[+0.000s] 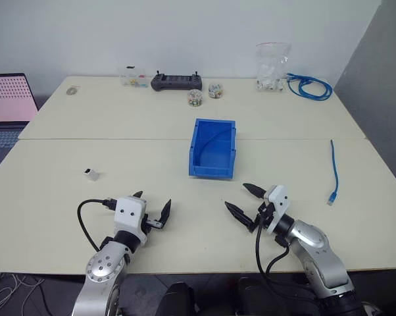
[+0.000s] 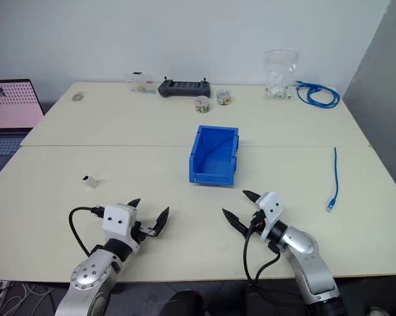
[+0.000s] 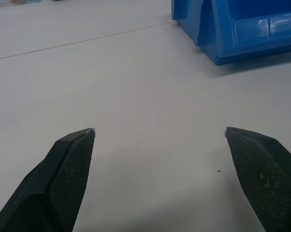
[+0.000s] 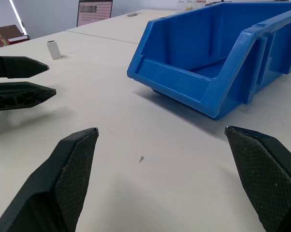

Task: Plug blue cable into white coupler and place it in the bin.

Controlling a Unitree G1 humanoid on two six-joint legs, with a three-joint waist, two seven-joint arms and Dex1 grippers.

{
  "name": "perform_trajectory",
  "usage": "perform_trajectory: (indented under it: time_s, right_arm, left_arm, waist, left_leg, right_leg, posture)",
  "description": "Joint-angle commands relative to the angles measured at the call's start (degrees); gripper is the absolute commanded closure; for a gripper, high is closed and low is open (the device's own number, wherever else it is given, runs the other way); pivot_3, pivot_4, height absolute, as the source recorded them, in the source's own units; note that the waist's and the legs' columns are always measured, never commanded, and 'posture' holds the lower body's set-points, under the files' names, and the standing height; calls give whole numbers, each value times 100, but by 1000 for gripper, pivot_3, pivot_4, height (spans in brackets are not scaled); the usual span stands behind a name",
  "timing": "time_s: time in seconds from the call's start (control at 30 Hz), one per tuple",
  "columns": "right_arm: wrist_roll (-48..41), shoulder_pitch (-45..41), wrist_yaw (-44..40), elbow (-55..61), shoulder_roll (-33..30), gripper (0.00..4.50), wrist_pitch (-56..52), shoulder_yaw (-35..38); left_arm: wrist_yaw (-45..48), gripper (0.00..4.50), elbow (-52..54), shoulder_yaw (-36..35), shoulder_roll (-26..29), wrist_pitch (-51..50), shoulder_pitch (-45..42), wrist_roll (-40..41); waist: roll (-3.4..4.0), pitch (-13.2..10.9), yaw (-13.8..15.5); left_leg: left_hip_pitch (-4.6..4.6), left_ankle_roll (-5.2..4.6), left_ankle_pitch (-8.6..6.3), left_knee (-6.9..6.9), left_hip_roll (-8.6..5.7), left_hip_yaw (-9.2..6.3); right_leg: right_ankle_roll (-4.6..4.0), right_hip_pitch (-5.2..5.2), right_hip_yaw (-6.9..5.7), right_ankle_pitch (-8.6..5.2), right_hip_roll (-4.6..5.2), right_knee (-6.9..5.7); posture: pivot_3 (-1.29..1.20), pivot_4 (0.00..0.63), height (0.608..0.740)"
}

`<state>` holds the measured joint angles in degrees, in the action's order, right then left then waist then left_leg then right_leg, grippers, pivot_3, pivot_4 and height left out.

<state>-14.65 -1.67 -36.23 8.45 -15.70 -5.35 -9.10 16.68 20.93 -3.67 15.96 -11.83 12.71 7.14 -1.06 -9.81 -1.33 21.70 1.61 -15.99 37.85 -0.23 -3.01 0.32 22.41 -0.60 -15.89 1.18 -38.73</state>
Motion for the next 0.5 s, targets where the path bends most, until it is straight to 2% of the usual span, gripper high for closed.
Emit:
perform_trajectory:
  time_s: [0.03,0.23,0.5]
  right_arm:
    - [-36,-50,-64,52,-14,56,145,70]
    - [-17,-39,-54,48,-5,56,159,52]
    - [6,-78,-55,1,30,56,198,11]
  left_arm:
    - [-8,0,28,-7,-27,263,-34,-30]
    - [-11,0,10,34,-4,122,-2,-112]
    - [273,0,-69,-63,52,439,24,105]
  waist:
    - [0,0,0]
    - [0,0,0]
    - [0,0,0]
  left_leg:
    - [0,0,0,0,0,0]
    - [0,0,0,0,0,0]
    - [0,0,0,0,0,0]
  right_leg:
    - [0,0,0,0,0,0]
    - [0,0,0,0,0,0]
    - [0,0,-1,0,0,1]
  posture:
    - [0,150,740]
    - [0,150,740]
    - [0,150,740]
